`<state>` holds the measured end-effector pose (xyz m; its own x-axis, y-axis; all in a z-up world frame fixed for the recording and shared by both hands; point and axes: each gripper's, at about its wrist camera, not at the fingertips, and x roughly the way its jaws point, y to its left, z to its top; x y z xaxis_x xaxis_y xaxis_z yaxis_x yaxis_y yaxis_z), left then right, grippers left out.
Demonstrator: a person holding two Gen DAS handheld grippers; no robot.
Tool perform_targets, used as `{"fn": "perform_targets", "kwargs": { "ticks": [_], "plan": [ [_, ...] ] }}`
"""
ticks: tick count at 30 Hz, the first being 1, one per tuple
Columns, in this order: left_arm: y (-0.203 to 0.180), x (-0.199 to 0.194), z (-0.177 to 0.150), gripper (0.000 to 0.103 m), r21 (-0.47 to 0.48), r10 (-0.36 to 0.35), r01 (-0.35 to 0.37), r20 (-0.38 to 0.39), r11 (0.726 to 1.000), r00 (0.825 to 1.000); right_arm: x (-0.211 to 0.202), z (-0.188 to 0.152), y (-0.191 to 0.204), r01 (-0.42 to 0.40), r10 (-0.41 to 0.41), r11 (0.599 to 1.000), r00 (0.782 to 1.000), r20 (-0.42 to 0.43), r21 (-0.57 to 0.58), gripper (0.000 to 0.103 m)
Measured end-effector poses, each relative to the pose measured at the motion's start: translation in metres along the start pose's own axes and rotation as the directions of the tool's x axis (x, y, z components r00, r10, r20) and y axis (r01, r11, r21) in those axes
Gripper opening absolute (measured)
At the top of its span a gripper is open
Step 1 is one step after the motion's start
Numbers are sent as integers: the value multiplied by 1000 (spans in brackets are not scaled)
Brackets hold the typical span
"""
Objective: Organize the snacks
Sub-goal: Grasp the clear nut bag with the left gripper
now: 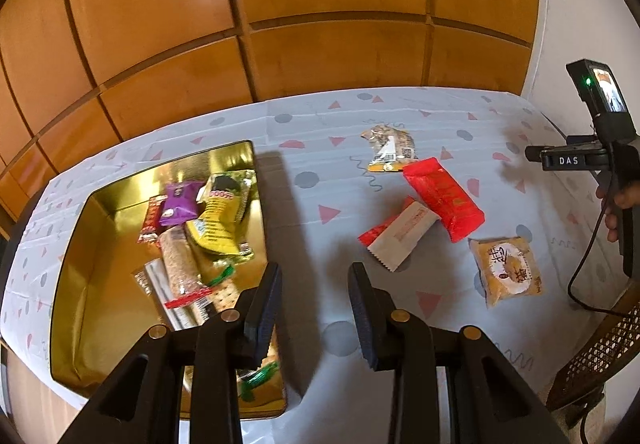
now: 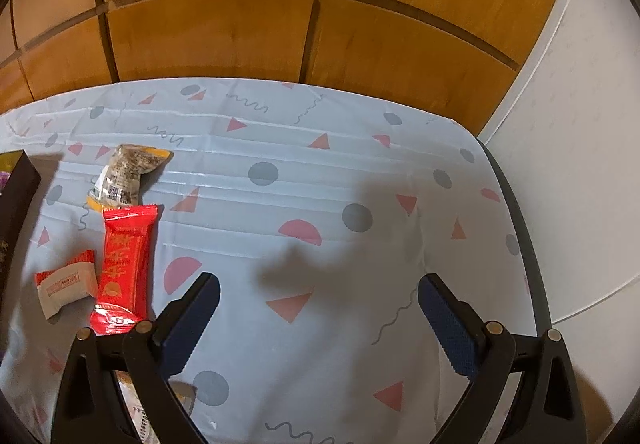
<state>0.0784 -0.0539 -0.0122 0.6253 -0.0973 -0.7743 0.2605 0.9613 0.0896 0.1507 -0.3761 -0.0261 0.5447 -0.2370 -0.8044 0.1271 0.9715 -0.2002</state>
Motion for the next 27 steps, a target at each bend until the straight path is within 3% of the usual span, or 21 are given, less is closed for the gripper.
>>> {"fn": "perform_targets", "kwargs": {
  "ticks": [16, 21, 27],
  "plan": [
    [-29, 37, 25, 36, 49, -51, 55, -87, 997, 995, -5, 4, -6, -24, 23, 999, 999, 22, 45, 100],
    [-29, 55, 39, 36, -32, -133, 130, -141, 991, 981, -7, 4, -6, -31, 30, 998, 999, 30, 47, 100],
    [-36, 65, 65, 36, -75, -194, 187, -117, 980, 974, -10, 4, -8, -41, 38, 998, 998, 42, 57, 100]
  ]
}}
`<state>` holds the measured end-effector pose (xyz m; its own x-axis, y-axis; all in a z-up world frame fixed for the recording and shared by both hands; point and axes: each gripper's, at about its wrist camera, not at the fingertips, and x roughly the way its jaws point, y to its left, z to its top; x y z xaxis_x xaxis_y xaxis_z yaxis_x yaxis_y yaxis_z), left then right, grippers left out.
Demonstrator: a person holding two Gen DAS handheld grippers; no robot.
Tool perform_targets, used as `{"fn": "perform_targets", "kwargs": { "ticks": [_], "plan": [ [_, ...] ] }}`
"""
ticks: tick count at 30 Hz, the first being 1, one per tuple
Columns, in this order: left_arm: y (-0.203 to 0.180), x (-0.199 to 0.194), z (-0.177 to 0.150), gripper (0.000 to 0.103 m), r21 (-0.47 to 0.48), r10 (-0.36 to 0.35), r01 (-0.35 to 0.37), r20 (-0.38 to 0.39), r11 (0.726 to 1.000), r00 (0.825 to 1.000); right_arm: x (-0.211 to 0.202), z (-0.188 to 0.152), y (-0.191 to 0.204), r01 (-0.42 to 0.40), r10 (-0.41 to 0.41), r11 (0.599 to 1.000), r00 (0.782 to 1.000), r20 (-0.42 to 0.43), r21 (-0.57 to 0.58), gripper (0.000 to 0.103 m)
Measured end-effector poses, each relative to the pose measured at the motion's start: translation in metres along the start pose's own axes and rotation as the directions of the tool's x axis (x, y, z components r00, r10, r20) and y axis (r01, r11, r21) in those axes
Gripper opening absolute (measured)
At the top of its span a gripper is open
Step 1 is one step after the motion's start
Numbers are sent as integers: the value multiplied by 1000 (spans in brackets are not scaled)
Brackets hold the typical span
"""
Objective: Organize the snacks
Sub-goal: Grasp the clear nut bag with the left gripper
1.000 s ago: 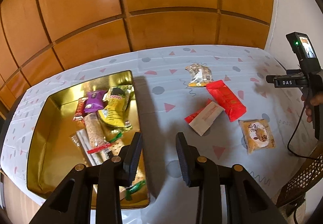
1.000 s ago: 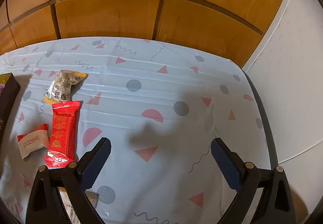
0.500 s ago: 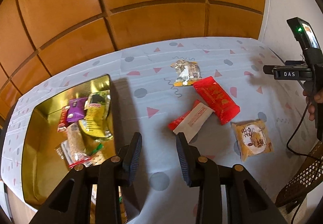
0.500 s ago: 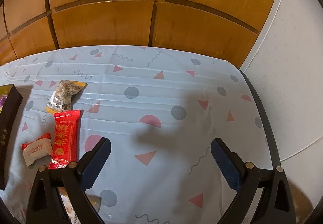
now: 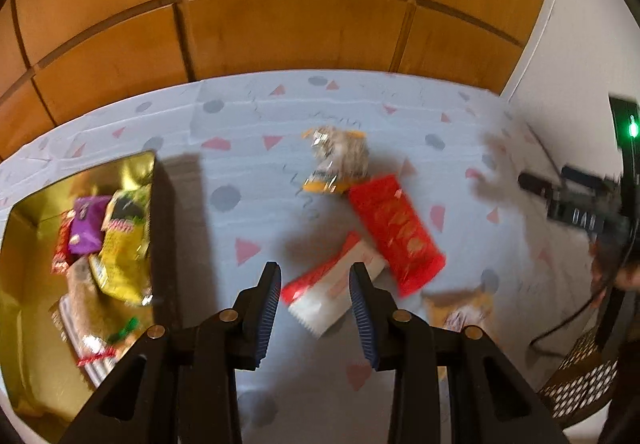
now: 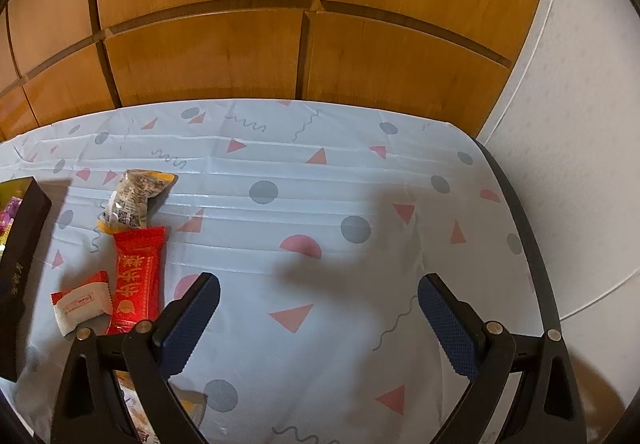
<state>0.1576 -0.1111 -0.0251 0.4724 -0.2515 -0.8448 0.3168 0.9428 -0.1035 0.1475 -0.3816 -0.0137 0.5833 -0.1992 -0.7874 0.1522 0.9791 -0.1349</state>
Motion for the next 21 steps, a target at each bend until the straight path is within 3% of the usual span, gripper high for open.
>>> {"fn": "perform_targets", "kwargs": {
  "ticks": [2, 4, 6, 15, 17, 21],
  "plan": [
    [-2, 4, 9, 37, -5, -3, 3, 7, 1000, 1000, -1, 0, 0, -3, 3, 1000, 1000, 1, 2, 100],
    [-6, 12, 21, 46, 4, -8, 8, 10, 1000, 1000, -1, 0, 1, -7, 7, 1000, 1000, 2, 3, 100],
    [-11, 23, 31, 62, 21, -27, 27, -9, 999, 1000, -2, 0, 1, -14, 14, 1000, 1000, 5, 5, 100],
    [-33, 87, 76, 65, 77, -8, 14, -72, 997, 997, -2, 1, 2, -42, 42, 999, 999, 3, 1, 100],
    [-36, 103, 83, 72, 78, -3, 10, -88, 997, 996, -2, 1, 3, -50, 50, 999, 999, 3, 1, 100],
    [-41, 138, 95, 74, 97, 50, -38, -126, 995, 991, -2, 0, 3, -62, 62, 998, 998, -1, -2, 100]
  ]
}}
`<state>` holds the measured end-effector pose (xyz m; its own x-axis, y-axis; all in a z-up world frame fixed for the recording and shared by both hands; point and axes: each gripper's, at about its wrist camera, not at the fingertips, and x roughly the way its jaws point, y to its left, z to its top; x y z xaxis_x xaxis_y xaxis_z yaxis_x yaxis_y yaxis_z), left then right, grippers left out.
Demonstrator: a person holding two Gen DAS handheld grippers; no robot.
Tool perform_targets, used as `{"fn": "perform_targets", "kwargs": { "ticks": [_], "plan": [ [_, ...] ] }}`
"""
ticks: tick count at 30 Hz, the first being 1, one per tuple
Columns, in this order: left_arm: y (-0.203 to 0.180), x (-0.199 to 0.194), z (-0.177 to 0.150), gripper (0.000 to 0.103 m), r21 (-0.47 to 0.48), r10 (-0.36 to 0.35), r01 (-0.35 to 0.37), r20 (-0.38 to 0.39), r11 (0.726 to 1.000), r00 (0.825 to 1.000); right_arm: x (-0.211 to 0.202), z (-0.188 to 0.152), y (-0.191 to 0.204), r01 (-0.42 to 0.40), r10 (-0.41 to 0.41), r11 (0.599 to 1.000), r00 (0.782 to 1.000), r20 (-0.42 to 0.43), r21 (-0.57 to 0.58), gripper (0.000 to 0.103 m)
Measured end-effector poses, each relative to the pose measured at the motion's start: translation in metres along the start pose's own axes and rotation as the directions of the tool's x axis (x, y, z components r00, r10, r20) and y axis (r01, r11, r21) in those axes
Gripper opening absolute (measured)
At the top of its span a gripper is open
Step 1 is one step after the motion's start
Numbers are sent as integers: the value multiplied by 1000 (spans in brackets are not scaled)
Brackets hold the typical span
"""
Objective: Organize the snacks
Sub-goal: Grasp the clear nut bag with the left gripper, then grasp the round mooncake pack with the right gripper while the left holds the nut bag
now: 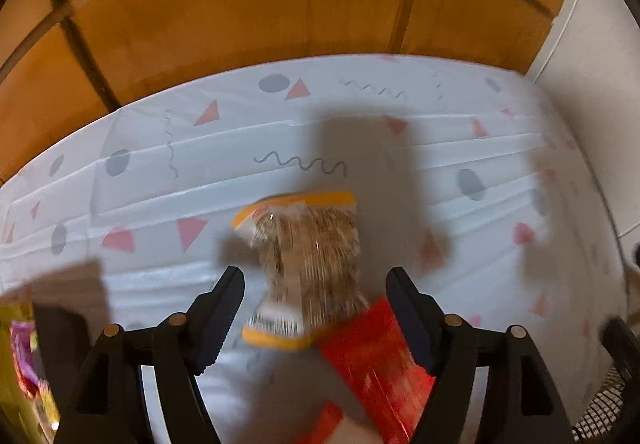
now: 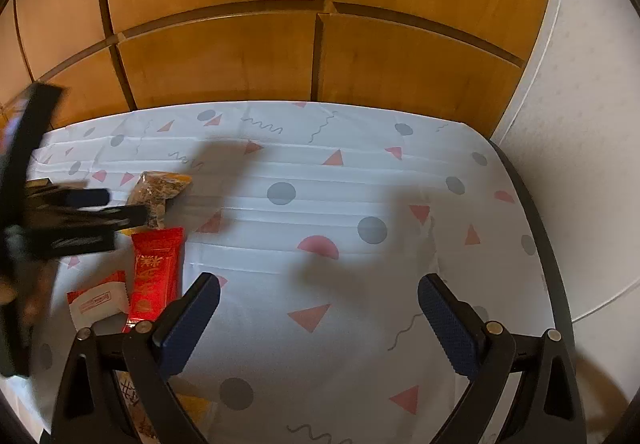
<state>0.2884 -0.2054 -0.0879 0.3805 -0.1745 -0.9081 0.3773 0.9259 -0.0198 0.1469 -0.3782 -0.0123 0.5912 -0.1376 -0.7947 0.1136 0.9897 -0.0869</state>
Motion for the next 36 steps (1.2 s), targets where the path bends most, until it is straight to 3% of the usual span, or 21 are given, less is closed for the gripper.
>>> {"fn": "perform_targets", "kwargs": {
  "ticks": [1, 2, 3, 6, 12, 20, 27, 33, 35, 36],
  "plan": [
    [2, 6, 1, 73, -10, 11, -11, -7, 1000, 1000, 0, 0, 0, -3, 3, 1000, 1000, 0, -1, 100],
    [6, 13, 3, 58, -31, 11, -12, -21, 999, 1000, 0, 0, 1, -5, 5, 1000, 1000, -1, -1, 100],
    [9, 17, 4, 52, -48, -2, 1, -30, 999, 1000, 0, 0, 0, -8, 8, 1000, 1000, -2, -2, 100],
    [17, 12, 2, 40, -66, -13, 13, -3, 998, 1000, 1, 1, -1, -13, 13, 1000, 1000, -4, 1, 100],
    [28, -39, -25, 40, -42, 30, -25, 105, 999, 994, 1, 1, 0, -15, 15, 1000, 1000, -5, -3, 100],
    [16, -113, -121, 40, 48, 72, -84, 209, 995, 975, 5, 0, 0, 13, -13, 1000, 1000, -21, -2, 100],
    [-1, -129, -193, 40, 141, 36, -63, 191, 988, 981, 11, -1, -1, 60, -60, 998, 997, -43, -12, 100],
    [-13, -114, -222, 40, 212, 22, -55, 158, 976, 987, 18, -4, 5, 75, -78, 996, 994, -72, -52, 100],
    [-16, -103, -227, 40, 223, 20, -45, 114, 974, 993, 20, -5, 5, 74, -78, 996, 994, -80, -54, 100],
    [-16, -101, -232, 40, 222, 18, -48, 134, 974, 991, 22, -5, 5, 70, -74, 996, 994, -83, -53, 100]
  ]
}}
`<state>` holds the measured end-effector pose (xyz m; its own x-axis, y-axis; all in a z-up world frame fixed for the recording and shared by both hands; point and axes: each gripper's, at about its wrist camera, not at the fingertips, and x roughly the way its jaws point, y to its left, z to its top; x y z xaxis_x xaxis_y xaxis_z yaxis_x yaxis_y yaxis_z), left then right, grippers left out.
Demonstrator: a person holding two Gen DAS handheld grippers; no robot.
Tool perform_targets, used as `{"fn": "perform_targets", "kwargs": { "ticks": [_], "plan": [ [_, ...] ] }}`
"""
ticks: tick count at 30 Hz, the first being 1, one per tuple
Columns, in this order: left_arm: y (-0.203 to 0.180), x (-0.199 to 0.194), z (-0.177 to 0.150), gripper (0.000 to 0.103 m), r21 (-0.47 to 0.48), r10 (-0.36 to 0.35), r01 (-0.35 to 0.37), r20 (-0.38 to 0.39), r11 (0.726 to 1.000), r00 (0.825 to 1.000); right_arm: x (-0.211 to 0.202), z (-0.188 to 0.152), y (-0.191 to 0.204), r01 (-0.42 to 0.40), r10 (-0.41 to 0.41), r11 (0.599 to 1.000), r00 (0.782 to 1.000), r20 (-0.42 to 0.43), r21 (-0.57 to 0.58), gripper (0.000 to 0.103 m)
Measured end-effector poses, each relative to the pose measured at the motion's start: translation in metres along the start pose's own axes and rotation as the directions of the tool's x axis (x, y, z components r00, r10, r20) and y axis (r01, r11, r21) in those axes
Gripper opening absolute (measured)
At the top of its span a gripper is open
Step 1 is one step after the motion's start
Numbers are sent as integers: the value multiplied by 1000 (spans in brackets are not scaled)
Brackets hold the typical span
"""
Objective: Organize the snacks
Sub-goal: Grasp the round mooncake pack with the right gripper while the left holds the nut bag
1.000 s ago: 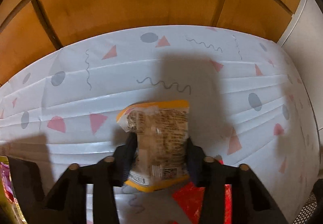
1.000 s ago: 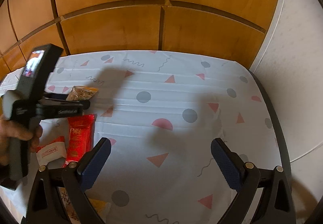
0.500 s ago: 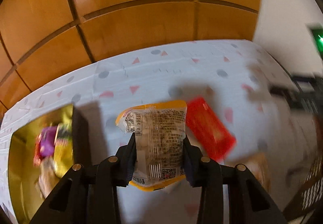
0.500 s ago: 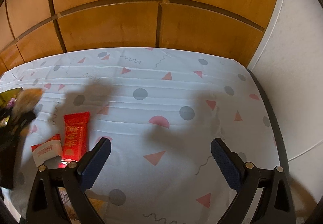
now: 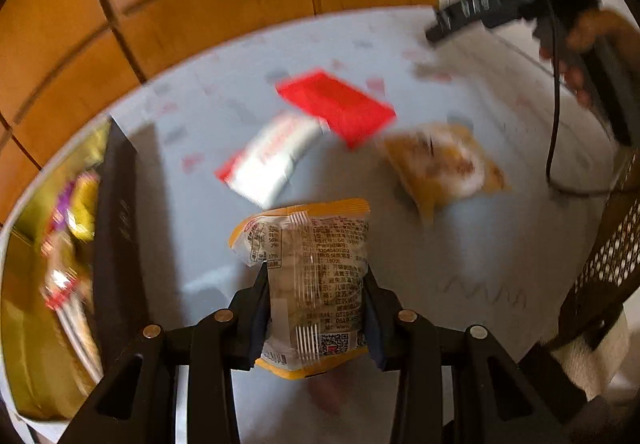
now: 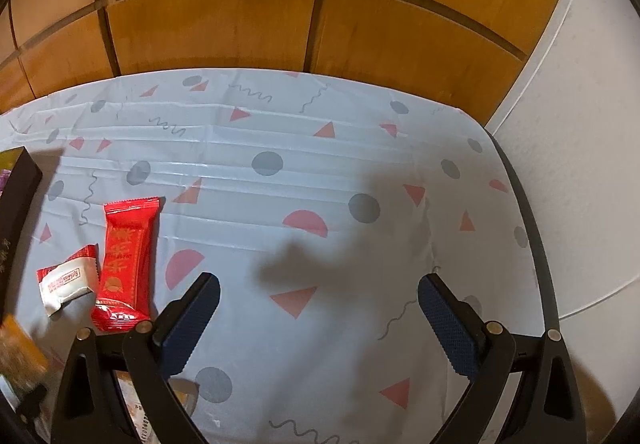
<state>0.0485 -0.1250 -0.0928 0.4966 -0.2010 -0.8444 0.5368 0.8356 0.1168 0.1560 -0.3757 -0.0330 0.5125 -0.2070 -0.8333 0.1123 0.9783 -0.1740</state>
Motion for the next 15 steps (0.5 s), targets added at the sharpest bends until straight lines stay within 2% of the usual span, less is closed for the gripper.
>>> {"fn": "perform_targets", "kwargs": {
  "ticks": [2, 6, 8, 9, 11, 15],
  "plan": [
    [-2, 0, -3, 41, 23, 7, -7, 27, 1000, 1000, 2, -1, 1, -15, 15, 1000, 1000, -13, -1, 100],
    [3, 1, -5, 41, -9, -26, 26, 33, 1000, 999, 3, -3, 9, -68, 68, 998, 997, -27, -15, 100],
    [3, 2, -7, 42, -10, -26, 27, 43, 1000, 999, 1, -5, 13, -145, 144, 989, 989, -33, -7, 100],
    [4, 2, -7, 42, -14, -27, 28, 47, 1000, 999, -1, -5, 15, -202, 202, 979, 979, -37, 1, 100],
    [4, 2, -7, 42, -20, -32, 33, 51, 999, 998, -2, -8, 23, -353, 353, 935, 933, -71, 20, 100],
    [8, 4, -8, 43, -39, -53, 56, 58, 998, 997, -8, -16, 46, -466, 465, 885, 877, -122, 19, 100]
  ]
}}
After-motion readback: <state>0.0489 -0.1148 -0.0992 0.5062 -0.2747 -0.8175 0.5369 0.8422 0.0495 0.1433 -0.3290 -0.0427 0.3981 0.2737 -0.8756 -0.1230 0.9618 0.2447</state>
